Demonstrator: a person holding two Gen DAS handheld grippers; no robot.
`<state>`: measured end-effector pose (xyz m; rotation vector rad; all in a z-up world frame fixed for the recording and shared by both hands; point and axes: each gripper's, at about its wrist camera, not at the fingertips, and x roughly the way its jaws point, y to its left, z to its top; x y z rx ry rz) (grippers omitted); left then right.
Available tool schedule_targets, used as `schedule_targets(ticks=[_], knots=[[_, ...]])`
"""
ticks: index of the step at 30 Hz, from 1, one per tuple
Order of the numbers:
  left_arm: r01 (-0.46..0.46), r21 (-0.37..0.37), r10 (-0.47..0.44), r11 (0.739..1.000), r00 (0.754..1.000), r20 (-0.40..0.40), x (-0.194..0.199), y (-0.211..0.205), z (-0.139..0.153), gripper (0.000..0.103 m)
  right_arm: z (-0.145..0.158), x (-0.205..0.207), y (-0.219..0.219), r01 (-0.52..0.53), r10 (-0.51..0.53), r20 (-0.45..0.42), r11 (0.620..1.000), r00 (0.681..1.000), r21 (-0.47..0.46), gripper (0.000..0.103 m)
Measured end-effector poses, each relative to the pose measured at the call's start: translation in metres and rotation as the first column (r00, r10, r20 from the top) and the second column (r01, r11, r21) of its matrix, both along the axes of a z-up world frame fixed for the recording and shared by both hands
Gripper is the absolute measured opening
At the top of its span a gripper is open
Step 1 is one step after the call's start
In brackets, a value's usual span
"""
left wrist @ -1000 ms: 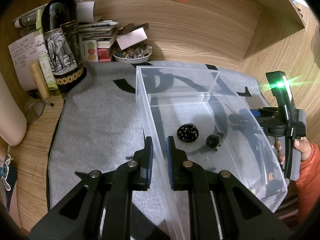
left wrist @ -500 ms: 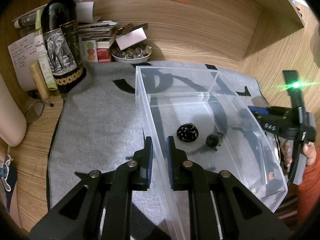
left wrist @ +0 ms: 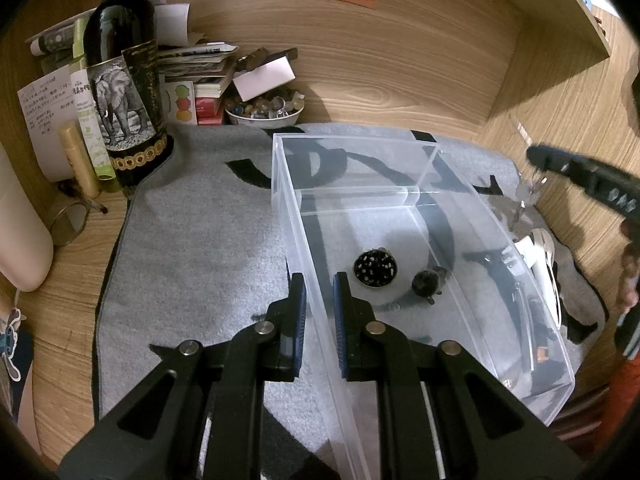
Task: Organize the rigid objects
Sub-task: 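Carry the keys over the box and open the right tool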
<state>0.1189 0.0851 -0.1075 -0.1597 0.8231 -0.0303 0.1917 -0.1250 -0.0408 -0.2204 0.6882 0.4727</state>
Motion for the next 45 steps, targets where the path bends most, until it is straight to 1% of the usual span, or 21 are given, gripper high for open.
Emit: schedule_targets(ticks=[4, 6, 9, 12, 16, 19, 23, 26, 29, 35, 37, 39, 43, 45], knots=[[0.001, -0.002, -0.001, 1.000, 1.000, 0.002, 0.000, 0.000, 0.000, 0.013, 0.021, -0.015, 0.008, -0.038, 0.038, 0.062, 0.999, 0.997, 0.014, 0.022], [0.001, -0.002, -0.001, 1.000, 1.000, 0.001, 0.000, 0.000, 0.000, 0.013, 0.028, -0.023, 0.015, -0.080, 0.077, 0.077, 0.997, 0.994, 0.024, 0.022], [0.002, -0.002, -0.002, 1.000, 1.000, 0.002, 0.000, 0.001, 0.000, 0.013, 0.032, -0.034, 0.028, -0.126, 0.124, 0.100, 0.992, 0.987, 0.017, 0.022], [0.001, -0.002, -0.001, 1.000, 1.000, 0.002, 0.000, 0.001, 0.000, 0.013, 0.031, -0.041, 0.039, -0.167, 0.165, 0.091, 0.986, 0.982, 0.023, 0.022], [0.002, -0.002, -0.002, 1.000, 1.000, 0.002, 0.000, 0.001, 0.000, 0.013, 0.020, -0.047, 0.055, -0.218, 0.217, 0.039, 0.976, 0.976, 0.028, 0.022], [0.006, -0.001, -0.006, 1.000, 1.000, 0.005, 0.001, 0.000, 0.000, 0.013, 0.006, -0.052, 0.067, -0.261, 0.262, -0.021, 0.965, 0.965, 0.028, 0.022], [0.008, -0.004, -0.008, 1.000, 1.000, 0.007, 0.001, 0.001, 0.000, 0.013, -0.018, -0.056, 0.083, -0.295, 0.292, -0.085, 0.955, 0.953, -0.025, 0.022], [0.009, -0.010, -0.009, 1.000, 1.000, 0.009, 0.001, 0.001, -0.001, 0.014, -0.031, -0.055, 0.088, -0.297, 0.289, -0.119, 0.953, 0.950, -0.056, 0.022], [0.010, -0.011, -0.010, 1.000, 1.000, 0.009, 0.001, 0.001, -0.001, 0.014, -0.039, -0.051, 0.088, -0.295, 0.283, -0.156, 0.954, 0.946, -0.059, 0.022], [0.010, -0.014, -0.010, 1.000, 1.000, 0.009, 0.001, 0.002, -0.001, 0.014, -0.044, -0.048, 0.089, -0.294, 0.279, -0.190, 0.954, 0.941, -0.059, 0.022], [0.011, -0.015, -0.011, 1.000, 1.000, 0.009, 0.000, 0.002, -0.001, 0.014, -0.042, -0.048, 0.089, -0.288, 0.272, -0.192, 0.956, 0.943, -0.059, 0.027], [0.012, -0.015, -0.012, 1.000, 1.000, 0.008, 0.000, 0.002, -0.001, 0.014, -0.037, -0.048, 0.087, -0.269, 0.257, -0.175, 0.962, 0.950, -0.049, 0.038], [0.013, -0.011, -0.013, 1.000, 1.000, 0.008, 0.000, 0.002, -0.001, 0.014, -0.023, -0.050, 0.077, -0.241, 0.235, -0.116, 0.970, 0.965, -0.037, 0.043], [0.013, -0.012, -0.013, 1.000, 1.000, 0.008, -0.001, 0.002, -0.001, 0.014, -0.014, -0.051, 0.069, -0.211, 0.208, -0.076, 0.977, 0.975, -0.035, 0.049]])
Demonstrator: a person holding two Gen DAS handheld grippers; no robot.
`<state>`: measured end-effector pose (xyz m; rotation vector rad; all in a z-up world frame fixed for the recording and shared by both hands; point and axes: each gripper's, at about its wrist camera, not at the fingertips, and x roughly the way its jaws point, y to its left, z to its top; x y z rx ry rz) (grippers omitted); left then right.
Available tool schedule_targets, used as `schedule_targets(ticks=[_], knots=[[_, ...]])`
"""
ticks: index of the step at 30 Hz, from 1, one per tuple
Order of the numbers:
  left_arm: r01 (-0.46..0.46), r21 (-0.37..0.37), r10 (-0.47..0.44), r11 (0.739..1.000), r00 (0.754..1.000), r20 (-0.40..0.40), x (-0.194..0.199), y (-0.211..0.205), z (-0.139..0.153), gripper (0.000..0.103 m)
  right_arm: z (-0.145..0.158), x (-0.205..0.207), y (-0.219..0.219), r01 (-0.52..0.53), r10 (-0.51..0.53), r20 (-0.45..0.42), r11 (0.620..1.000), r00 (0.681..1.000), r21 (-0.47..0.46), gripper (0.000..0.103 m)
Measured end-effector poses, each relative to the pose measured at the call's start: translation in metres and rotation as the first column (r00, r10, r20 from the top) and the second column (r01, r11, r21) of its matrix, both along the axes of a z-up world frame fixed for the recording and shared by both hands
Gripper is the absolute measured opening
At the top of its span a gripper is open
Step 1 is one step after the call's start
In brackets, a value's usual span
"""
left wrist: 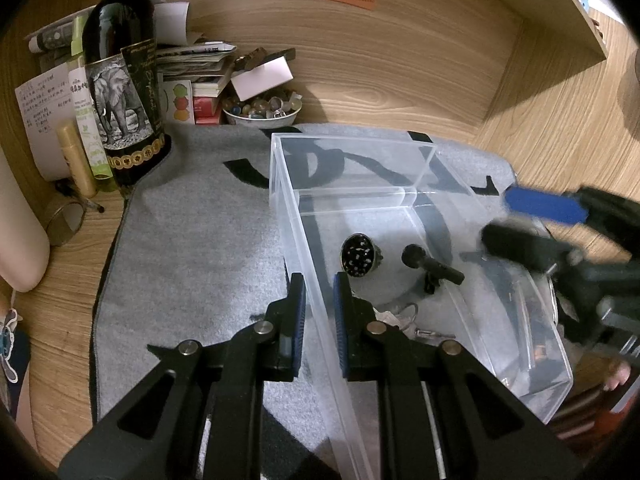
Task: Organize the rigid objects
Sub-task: 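Carry the keys over the box and open the right tool, then grasp the small black plug-like piece with the right tool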
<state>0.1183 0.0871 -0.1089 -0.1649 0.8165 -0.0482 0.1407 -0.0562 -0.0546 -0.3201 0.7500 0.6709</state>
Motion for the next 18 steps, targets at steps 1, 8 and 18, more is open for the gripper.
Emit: schedule_targets(ticks=[1, 8, 18], knots=[[0.000, -0.001, 0.000, 1.000, 1.000, 0.000, 0.000, 0.000, 0.000, 0.014, 0.005, 0.000, -0.006, 0.018, -0.018, 0.021, 1.000, 1.000, 0.005, 0.051], [-0.002, 0.004, 0.002, 1.000, 1.000, -0.002, 0.000, -0.001, 0.000, 0.014, 0.029, 0.011, -0.050, 0.145, -0.148, 0.102, 0.989, 0.984, 0.033, 0.058], [-0.003, 0.006, 0.003, 1.000, 1.000, -0.014, -0.002, -0.001, 0.000, 0.014, -0.014, 0.037, -0.092, 0.272, -0.272, 0.001, 0.961, 0.962, -0.059, 0.058]])
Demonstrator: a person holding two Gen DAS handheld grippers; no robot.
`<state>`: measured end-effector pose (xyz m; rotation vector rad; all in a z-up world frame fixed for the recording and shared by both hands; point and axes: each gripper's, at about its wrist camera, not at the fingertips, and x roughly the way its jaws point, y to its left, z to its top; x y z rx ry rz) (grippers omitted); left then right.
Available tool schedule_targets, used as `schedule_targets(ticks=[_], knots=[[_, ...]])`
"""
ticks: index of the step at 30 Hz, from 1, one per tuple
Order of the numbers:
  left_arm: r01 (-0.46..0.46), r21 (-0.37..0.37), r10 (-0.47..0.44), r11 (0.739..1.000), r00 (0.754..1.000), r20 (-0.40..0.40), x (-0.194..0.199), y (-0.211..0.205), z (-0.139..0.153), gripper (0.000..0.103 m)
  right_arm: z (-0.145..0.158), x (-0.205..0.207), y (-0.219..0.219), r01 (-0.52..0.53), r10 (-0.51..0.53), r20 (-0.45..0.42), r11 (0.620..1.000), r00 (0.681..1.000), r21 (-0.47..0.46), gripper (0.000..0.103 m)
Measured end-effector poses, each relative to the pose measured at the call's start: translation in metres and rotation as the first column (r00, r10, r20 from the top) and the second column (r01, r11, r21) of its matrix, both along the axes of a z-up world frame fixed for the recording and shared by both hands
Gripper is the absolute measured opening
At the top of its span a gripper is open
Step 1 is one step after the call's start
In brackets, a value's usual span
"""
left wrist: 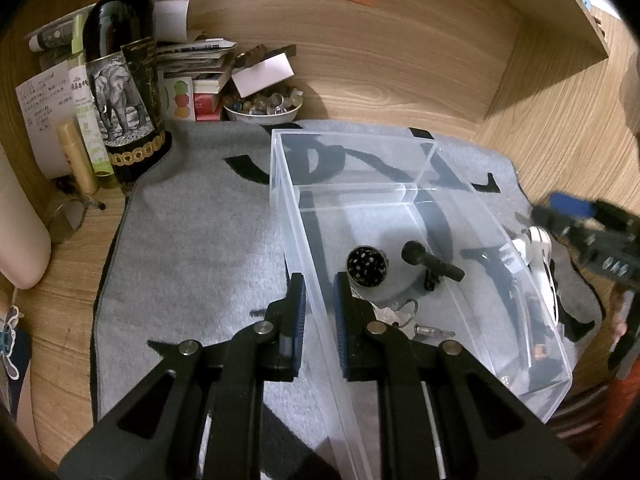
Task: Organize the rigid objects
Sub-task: 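Grasp the small black plug-like piece with the right tool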
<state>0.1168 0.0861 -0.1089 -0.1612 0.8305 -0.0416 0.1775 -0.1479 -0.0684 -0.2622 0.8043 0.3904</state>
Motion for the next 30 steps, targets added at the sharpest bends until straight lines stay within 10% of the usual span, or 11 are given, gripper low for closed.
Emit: schedule_targets(ticks=[11, 30], knots=[[-0.002, 0.007, 0.002, 1.000, 1.000, -0.008, 0.001, -0.001, -0.002, 0.014, -0.050, -0.011, -0.007, -0.020, 0.032, -0.194, 0.998, 0.981, 0.065, 0.050], [0.000, 0.004, 0.000, 1.000, 1.000, -0.011, 0.002, 0.001, -0.003, 0.014, -0.073, 0.021, -0.002, -0.017, 0.017, -0.231, 1.000, 0.973, 0.002, 0.041]])
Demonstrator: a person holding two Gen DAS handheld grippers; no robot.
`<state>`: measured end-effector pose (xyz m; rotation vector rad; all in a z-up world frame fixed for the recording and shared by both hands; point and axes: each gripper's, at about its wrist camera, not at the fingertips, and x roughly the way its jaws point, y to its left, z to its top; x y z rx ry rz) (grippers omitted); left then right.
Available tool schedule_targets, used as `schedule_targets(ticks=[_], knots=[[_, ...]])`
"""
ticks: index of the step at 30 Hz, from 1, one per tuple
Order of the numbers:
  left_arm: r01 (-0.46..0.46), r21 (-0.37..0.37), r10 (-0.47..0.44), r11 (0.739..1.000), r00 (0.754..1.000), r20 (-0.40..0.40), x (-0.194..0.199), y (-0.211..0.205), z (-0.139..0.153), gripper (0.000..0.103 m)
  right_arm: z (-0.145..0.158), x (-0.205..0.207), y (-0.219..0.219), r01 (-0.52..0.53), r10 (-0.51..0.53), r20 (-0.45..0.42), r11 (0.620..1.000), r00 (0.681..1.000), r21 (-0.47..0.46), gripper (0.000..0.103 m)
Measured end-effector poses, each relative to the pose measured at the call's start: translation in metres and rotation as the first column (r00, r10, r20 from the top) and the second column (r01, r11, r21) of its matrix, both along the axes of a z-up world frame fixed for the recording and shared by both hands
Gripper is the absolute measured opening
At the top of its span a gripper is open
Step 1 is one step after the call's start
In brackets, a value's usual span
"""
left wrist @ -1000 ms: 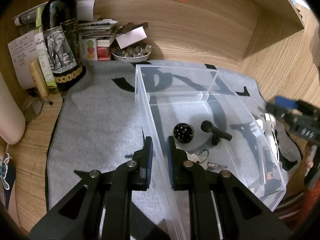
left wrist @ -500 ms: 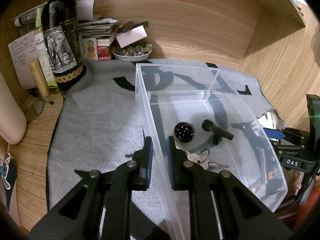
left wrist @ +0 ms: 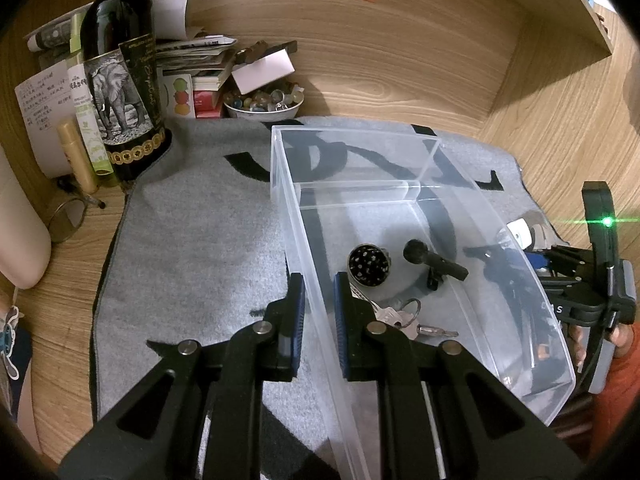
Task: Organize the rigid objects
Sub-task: 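Grasp the small black plug-like piece with the right tool, then carry the black piece into the box and release it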
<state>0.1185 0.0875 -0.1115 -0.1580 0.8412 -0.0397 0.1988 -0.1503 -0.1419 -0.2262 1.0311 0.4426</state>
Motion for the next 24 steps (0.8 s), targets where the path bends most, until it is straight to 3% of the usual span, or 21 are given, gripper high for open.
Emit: schedule_targets(ticks=[10, 24], knots=[[0.000, 0.001, 0.000, 1.000, 1.000, -0.001, 0.000, 0.000, 0.000, 0.014, 0.015, -0.011, 0.001, -0.003, 0.003, 0.061, 1.000, 0.998, 0.012, 0.041], [0.000, 0.001, 0.000, 1.000, 1.000, 0.000, 0.000, 0.000, 0.000, 0.014, 0.092, -0.037, 0.013, -0.057, 0.032, 0.260, 0.994, 0.965, 0.089, 0.041]])
